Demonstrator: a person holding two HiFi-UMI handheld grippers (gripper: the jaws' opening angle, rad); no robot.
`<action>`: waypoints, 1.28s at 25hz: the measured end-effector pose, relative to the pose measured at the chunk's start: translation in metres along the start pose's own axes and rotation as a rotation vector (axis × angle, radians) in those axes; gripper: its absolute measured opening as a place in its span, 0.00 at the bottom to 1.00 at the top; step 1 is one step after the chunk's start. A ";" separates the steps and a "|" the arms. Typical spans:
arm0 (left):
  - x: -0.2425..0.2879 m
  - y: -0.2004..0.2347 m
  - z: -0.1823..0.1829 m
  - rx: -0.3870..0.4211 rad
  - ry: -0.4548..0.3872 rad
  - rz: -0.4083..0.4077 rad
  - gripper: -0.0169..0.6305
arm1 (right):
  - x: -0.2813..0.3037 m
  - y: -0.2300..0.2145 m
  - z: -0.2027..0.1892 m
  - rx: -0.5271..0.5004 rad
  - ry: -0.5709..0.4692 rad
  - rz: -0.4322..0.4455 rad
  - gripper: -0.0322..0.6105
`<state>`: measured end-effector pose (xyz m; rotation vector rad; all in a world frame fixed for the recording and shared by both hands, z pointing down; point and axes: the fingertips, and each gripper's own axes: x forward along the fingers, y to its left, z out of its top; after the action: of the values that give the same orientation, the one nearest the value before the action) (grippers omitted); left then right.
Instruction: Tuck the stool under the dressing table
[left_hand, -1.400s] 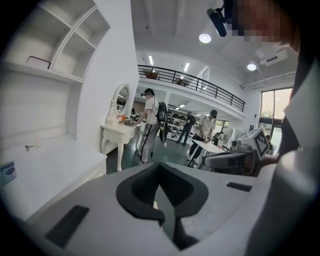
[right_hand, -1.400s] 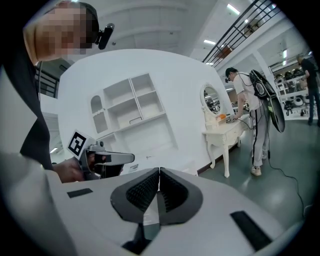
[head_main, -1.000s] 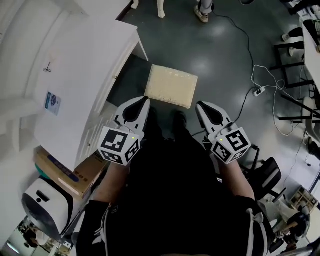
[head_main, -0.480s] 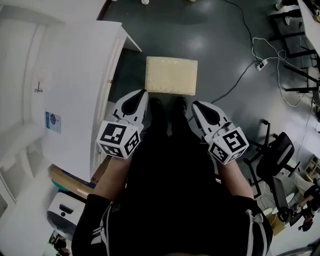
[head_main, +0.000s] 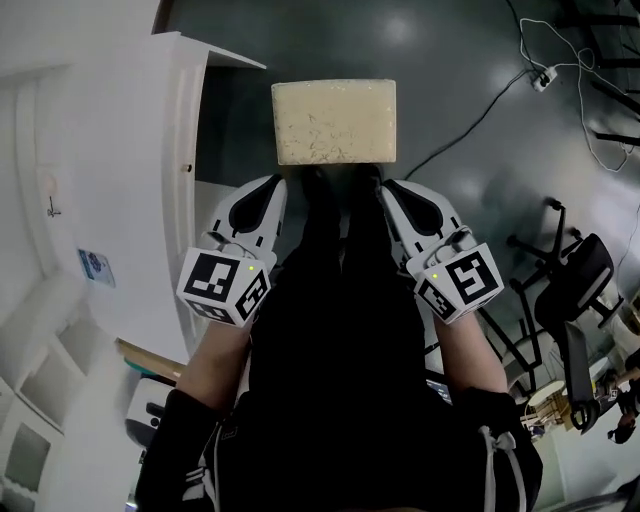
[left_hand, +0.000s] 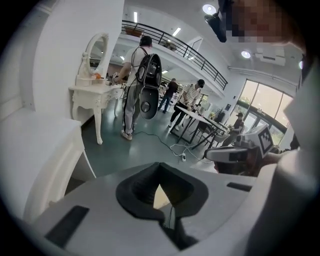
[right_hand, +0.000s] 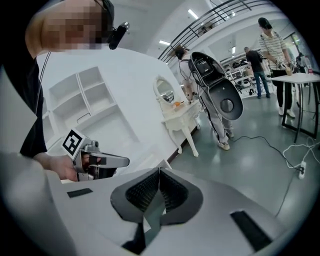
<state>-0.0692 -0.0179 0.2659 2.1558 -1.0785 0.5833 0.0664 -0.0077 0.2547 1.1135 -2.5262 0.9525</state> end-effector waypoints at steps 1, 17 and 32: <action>0.008 0.002 -0.004 0.003 0.008 -0.002 0.04 | 0.005 -0.006 -0.005 0.008 0.000 0.000 0.08; 0.110 0.076 -0.068 -0.013 0.053 0.032 0.04 | 0.070 -0.083 -0.104 0.034 0.055 -0.052 0.08; 0.173 0.123 -0.144 -0.097 0.016 0.014 0.03 | 0.139 -0.134 -0.169 0.050 0.091 -0.016 0.08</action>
<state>-0.0865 -0.0617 0.5184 2.0581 -1.0917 0.5422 0.0580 -0.0470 0.5076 1.0778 -2.4305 1.0431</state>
